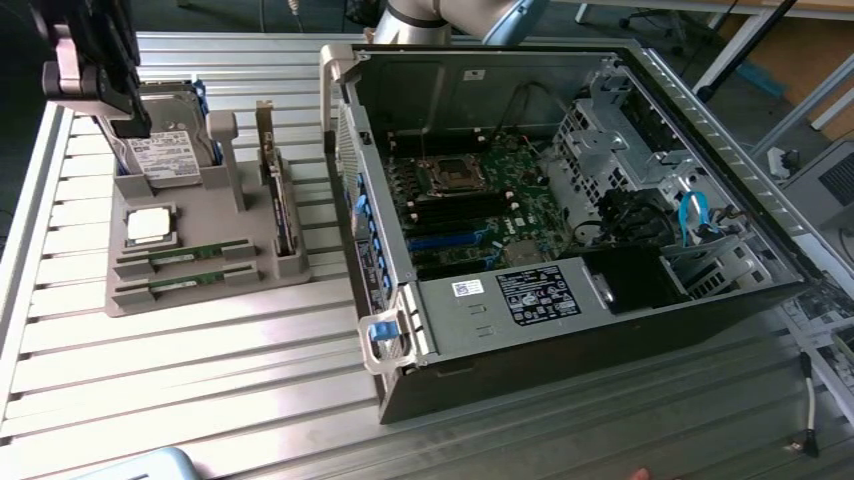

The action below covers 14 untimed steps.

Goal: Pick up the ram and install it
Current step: 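Pick up the ram and move it above insertion slot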

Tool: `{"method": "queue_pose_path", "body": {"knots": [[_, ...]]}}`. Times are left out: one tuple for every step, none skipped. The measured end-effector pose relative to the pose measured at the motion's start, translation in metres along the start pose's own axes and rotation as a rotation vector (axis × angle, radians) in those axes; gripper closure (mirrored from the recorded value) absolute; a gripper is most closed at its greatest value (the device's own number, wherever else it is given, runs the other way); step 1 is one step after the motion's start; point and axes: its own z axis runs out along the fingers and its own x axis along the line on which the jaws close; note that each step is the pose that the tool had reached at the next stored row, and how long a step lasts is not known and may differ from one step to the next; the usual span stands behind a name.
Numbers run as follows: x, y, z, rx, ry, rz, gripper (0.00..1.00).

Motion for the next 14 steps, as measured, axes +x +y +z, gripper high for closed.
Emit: {"method": "queue_pose_path", "body": {"knots": [[0.0, 0.0, 0.0001, 0.0016, -0.0103, 0.0, 0.9], [-0.0001, 0.0, 0.0, 0.0033, -0.0224, 0.0, 0.9], [-0.0001, 0.0, 0.0, 0.0037, -0.0287, 0.0, 0.9], [-0.0001, 0.0, -0.0001, 0.0035, -0.031, 0.0, 0.9], [-0.0001, 0.0, -0.0001, 0.0036, -0.031, 0.0, 0.9], [-0.0001, 0.0, -0.0001, 0.0035, -0.031, 0.0, 0.9], [-0.0001, 0.0, -0.0001, 0.0036, -0.0311, 0.0, 0.9], [-0.0001, 0.0, 0.0, 0.0036, -0.0311, 0.0, 0.9], [0.0, 0.0001, 0.0002, 0.0037, -0.0311, 0.0, 0.9], [0.0001, 0.0004, 0.0004, 0.0037, -0.0312, -0.001, 0.9], [0.0, 0.0008, 0.0006, 0.0037, -0.0312, 0.0, 0.9], [0.0, 0.0014, 0.0007, 0.0035, -0.031, 0.0, 0.9], [0.0, 0.0019, 0.0008, 0.0035, -0.031, 0.0, 0.9], [0.0, 0.0025, 0.0011, 0.0036, -0.0311, 0.0, 0.9]]}}
